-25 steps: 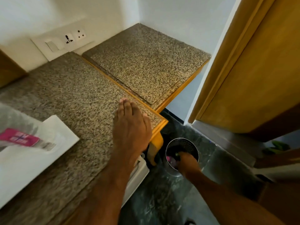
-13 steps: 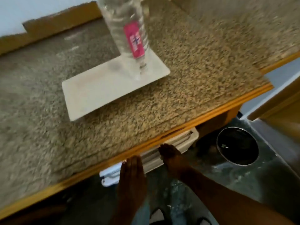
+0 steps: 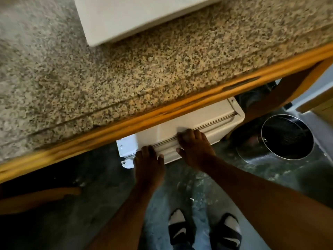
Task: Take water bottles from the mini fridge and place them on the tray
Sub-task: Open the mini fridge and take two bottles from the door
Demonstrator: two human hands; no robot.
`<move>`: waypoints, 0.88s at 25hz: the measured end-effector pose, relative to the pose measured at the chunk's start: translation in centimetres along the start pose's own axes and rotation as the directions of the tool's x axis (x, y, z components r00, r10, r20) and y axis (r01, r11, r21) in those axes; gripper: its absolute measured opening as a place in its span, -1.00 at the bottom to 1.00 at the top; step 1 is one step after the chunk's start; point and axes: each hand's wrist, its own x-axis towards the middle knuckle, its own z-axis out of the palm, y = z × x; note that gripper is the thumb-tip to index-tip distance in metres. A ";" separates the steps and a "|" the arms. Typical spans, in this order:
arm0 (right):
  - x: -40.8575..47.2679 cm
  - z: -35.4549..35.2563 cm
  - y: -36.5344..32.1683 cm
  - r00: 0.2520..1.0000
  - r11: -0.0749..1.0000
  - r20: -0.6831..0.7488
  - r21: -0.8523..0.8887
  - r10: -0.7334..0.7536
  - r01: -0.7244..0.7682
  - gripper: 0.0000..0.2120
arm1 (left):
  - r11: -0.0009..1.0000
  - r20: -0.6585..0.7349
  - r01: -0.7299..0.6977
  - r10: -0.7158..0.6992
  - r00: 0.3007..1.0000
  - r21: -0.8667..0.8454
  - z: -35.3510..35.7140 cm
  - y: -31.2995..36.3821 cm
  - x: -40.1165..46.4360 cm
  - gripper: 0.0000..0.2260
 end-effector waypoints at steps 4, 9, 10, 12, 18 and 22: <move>-0.6 -0.2 0.2 1.000 1.000 -0.009 0.002 -0.003 0.003 -0.43 | 0.998 0.065 -0.043 0.046 0.997 -0.039 0.1 -0.2 -1.2 -0.50; -5.9 1.1 0.8 0.999 0.995 -0.025 0.098 0.033 -0.031 -0.48 | 0.995 0.104 -0.048 0.057 0.993 -0.083 1.0 0.0 -6.7 -0.59; -7.2 1.5 0.7 0.997 0.991 -0.046 0.119 0.067 -0.061 -0.49 | 0.991 0.064 -0.058 0.066 0.996 -0.118 1.3 -0.1 -7.6 -0.64; -9.5 2.3 0.4 0.986 0.976 -0.040 0.159 0.160 -0.152 -0.52 | 0.979 -0.017 -0.123 0.121 0.992 -0.163 1.7 0.1 -8.8 -0.71; -17.0 4.9 0.3 0.917 0.872 0.004 0.307 0.399 -0.381 -0.49 | 0.973 0.098 -0.209 0.218 0.971 -0.096 3.5 5.3 -7.5 -0.66; -20.5 6.4 4.7 0.927 0.900 -0.119 0.310 0.355 -0.305 -0.55 | 0.813 0.116 -0.574 0.563 0.818 0.097 7.3 10.9 -1.6 -0.34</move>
